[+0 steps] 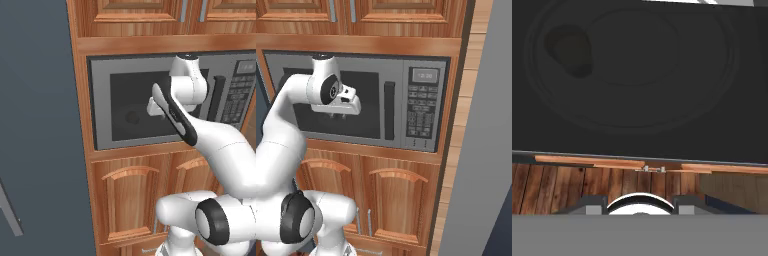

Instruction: Open the microwave door.

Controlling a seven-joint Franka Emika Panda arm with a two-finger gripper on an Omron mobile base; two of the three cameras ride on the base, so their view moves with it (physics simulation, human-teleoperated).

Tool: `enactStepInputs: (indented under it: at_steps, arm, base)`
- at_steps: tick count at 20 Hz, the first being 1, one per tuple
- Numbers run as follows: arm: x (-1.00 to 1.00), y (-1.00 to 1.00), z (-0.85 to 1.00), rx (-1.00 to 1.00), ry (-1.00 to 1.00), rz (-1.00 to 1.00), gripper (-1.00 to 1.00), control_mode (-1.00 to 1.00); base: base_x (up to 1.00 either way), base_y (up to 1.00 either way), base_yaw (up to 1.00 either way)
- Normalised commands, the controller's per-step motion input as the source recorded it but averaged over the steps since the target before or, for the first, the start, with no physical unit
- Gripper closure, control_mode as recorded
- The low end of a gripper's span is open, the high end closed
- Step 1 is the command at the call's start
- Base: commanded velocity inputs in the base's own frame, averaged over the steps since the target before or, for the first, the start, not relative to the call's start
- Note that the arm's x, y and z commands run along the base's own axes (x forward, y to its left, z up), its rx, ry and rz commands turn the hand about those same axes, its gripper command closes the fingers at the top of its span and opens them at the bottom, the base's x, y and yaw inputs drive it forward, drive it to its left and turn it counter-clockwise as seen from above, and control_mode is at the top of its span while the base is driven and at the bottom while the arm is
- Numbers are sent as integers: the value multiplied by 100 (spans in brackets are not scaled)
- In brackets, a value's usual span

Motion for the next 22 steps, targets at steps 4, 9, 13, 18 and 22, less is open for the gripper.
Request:
enactStepInputs:
  at_steps: [4, 9, 13, 18, 22]
  arm:
    - [-29, -13, 0, 0, -3, 0, -100, -100]
    - [-52, -46, 0, 1, -18, -3, -100, -100]
    - [-53, -43, 0, 3, -33, -1, -100, -100]
    - [-51, -37, 4, 0, -33, -1, -100, -100]
    - [-43, -36, 29, 0, -24, -1, -100, -100]
  base:
    - [0, 0, 0]
    - [0, 0, 0]
    - [0, 0, 0]
    - [0, 0, 0]
    - [0, 0, 0]
